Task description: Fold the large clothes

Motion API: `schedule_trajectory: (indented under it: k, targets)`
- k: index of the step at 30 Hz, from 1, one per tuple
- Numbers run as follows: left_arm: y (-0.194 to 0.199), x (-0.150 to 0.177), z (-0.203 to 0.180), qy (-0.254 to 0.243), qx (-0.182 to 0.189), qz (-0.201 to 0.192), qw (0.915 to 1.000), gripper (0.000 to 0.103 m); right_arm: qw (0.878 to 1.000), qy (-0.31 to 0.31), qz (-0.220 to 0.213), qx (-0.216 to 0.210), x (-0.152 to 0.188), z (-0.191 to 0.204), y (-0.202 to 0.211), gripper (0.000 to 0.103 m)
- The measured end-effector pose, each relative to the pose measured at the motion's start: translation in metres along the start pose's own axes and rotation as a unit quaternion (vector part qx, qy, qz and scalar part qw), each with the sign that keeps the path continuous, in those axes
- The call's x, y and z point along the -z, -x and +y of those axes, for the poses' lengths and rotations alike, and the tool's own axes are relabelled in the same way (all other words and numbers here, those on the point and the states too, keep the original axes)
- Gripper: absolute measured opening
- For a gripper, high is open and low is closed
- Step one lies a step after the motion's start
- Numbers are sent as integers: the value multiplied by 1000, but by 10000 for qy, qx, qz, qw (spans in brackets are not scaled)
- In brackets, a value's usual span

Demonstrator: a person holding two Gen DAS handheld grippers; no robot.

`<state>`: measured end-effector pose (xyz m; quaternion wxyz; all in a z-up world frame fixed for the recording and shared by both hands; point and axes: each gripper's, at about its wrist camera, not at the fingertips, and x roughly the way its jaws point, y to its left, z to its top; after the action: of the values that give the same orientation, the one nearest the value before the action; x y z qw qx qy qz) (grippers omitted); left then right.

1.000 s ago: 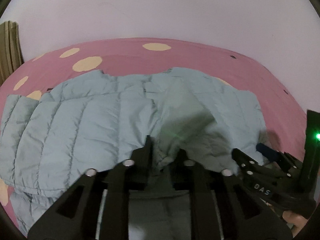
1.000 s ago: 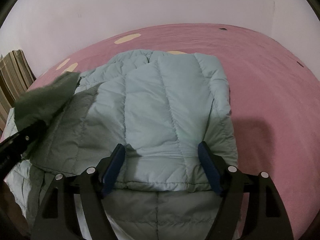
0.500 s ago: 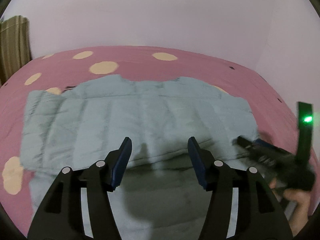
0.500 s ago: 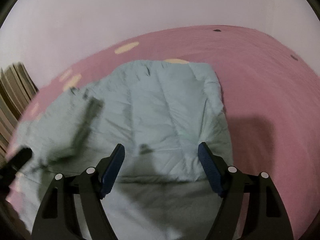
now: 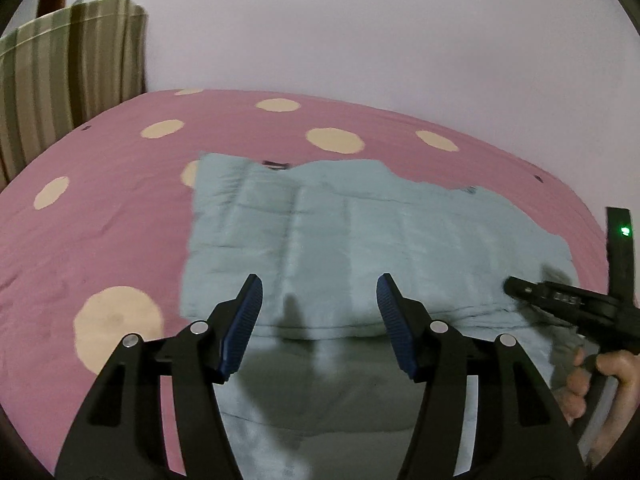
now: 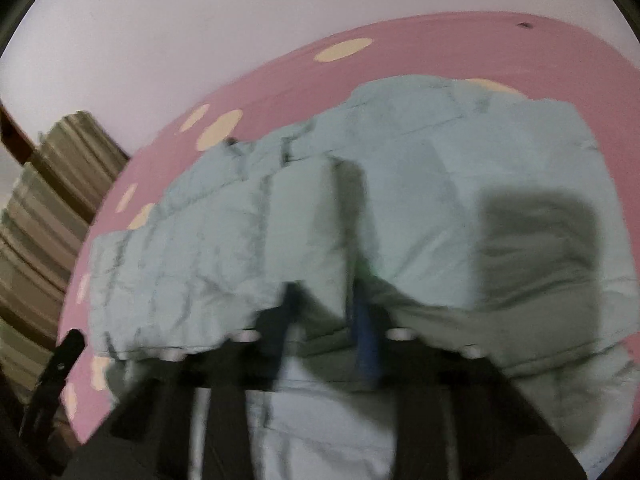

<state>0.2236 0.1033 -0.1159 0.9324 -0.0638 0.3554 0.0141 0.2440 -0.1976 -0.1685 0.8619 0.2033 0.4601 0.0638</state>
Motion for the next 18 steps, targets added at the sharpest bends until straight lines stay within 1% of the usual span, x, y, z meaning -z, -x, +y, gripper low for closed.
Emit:
schedule_trajectory:
  k: [1,3,6,8,12,15,18]
  targets:
    - [1,-2,6,39,-46,-22,10000,59,10000,42,-76,-39,-1,3,5,8]
    - [1,-7,17,124,-133,-65,9998,60,9996,108,-279,14,-3,3,20,7]
    - [-4,-14,28,261,-239,-99,9993,61,9972,146,-662,315,-10,-8,45,7]
    - [-11,-19,31,288,-295,-95,9991,61,9943,140,-847,636,-16,-23,60,7]
    - [-34,-24,23,154,-343,44,9993,61,9901,-26,-903,1078,-23,-60,71,7]
    - [-51,-27,13,35,-366,177,9992,61,9886,-102,-849,1239,-23,-82,72,7]
    - [-67,-26,7,-79,-435,319,9985,61,9885,-141,-683,1340,-20,-99,64,7]
